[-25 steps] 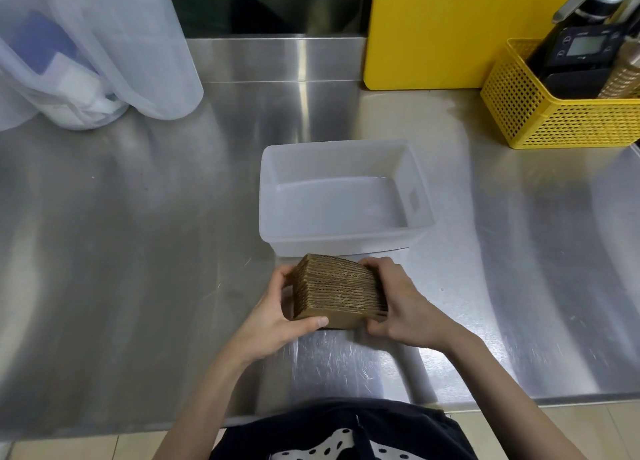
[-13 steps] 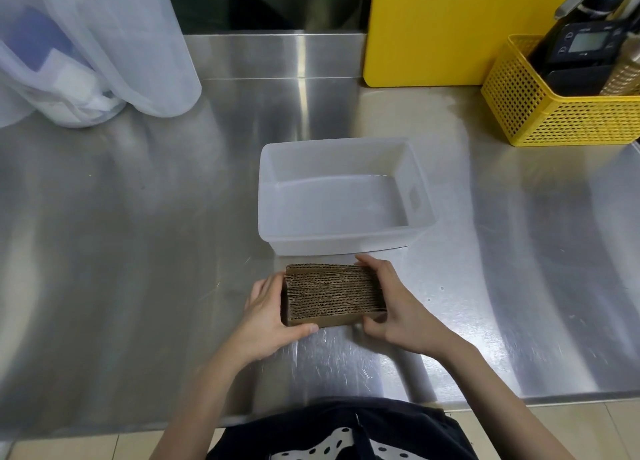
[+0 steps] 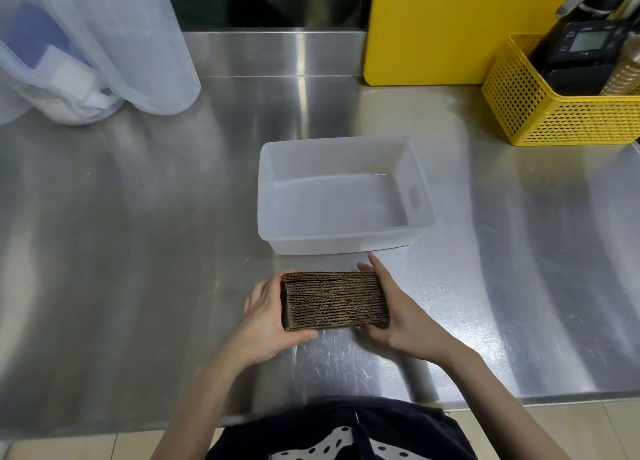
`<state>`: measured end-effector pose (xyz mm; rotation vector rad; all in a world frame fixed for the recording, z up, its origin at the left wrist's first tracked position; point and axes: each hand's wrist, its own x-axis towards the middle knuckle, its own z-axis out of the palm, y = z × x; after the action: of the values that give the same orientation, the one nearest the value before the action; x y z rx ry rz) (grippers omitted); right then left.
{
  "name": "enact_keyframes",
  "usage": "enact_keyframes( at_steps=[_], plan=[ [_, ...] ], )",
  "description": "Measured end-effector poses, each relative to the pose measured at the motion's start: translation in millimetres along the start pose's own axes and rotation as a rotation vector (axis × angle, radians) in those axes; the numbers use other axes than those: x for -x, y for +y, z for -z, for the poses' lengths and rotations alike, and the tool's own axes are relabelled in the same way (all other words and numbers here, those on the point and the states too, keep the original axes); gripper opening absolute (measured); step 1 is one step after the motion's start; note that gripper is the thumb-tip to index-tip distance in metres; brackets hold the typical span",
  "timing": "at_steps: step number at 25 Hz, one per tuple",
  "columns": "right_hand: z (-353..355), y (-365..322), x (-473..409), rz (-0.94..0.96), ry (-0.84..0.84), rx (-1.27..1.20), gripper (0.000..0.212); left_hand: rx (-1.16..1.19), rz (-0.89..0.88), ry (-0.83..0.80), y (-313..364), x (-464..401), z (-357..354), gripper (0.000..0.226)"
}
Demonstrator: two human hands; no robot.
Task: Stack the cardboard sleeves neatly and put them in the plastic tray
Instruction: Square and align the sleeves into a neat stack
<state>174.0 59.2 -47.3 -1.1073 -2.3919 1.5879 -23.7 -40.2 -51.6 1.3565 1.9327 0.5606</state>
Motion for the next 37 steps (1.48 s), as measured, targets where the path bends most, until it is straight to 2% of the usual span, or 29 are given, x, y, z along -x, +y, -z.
enact_keyframes(
  at_steps=[8,23,34,37],
  plan=[
    [0,4,0,-0.036,0.006,0.006,0.101,-0.015,0.031,-0.046,3,0,2,0.115],
    [-3,7,-6,-0.030,0.081,-0.028,0.092,-0.024,-0.006,0.088,1,-8,-2,0.079],
    [-6,6,-8,0.019,0.080,-0.005,0.089,-0.019,0.027,0.118,5,-9,-5,0.081],
    [-2,1,-7,0.035,0.097,-0.002,0.078,-0.006,0.030,0.114,5,-9,-4,0.081]
  ],
)
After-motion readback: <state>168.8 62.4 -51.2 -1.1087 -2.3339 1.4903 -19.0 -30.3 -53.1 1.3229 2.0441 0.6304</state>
